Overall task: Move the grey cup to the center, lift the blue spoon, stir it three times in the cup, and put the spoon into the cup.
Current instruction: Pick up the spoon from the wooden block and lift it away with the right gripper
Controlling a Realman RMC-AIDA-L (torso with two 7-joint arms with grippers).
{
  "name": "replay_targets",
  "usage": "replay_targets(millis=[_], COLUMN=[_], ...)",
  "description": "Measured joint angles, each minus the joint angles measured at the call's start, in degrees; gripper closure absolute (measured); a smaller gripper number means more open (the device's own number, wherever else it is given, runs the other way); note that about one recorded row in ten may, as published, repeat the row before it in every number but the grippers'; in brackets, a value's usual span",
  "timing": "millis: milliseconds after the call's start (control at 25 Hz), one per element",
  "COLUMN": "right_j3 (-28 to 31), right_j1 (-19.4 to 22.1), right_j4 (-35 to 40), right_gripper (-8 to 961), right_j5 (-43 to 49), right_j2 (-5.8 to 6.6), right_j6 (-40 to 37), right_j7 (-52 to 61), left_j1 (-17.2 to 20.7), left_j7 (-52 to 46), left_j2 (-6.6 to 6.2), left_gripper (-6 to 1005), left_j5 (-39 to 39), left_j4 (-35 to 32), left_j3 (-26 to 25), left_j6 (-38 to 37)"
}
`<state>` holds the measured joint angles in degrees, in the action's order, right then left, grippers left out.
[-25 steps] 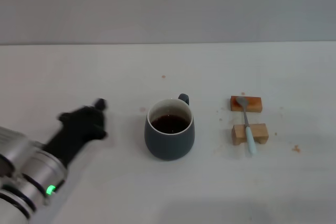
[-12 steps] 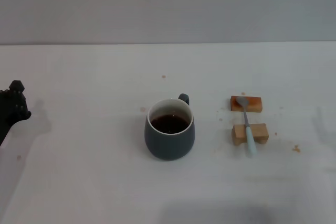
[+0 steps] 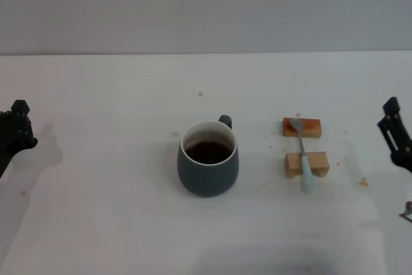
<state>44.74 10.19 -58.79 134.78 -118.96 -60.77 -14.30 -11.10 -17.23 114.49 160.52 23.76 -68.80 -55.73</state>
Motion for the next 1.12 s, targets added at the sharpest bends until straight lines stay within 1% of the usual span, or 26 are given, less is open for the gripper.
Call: replay_targets(millis=[160, 400, 600, 680, 1120], right_j3=[-3.67, -5.29, -7.66, -9.62, -12.26], right_j1=[0.33, 0.20, -1.63, -3.25, -5.04], right_j4=[-1.81, -1.94, -0.08, 1.24, 3.60], right_gripper=[113, 113, 112, 112, 112], right_j5=[-1.18, -1.61, -4.72, -6.93, -10.43], right_j2=[0.06, 0.06, -0.04, 0.01, -0.09], right_j6=[0.30, 1.43, 1.90, 1.90, 1.90], right_j7=[-0.70, -0.83, -0.88, -0.90, -0.91], left_j1=[0.12, 0.13, 0.25, 0.42, 0.44], left_j7=[-0.09, -0.08, -0.08, -0.08, -0.08], left_j2=[-0.11, -0.25, -0.49, -0.64, -0.80], left_gripper=[1001, 1001, 1001, 1001, 1001], left_j5=[0.72, 0.76, 0.76, 0.76, 0.84], left_j4=[0.02, -0.01, 0.02, 0.30, 0.65], left_j3=[-0.24, -0.28, -0.29, -0.28, -0.28], left_j6=[0.09, 0.05, -0.01, -0.02, -0.08])
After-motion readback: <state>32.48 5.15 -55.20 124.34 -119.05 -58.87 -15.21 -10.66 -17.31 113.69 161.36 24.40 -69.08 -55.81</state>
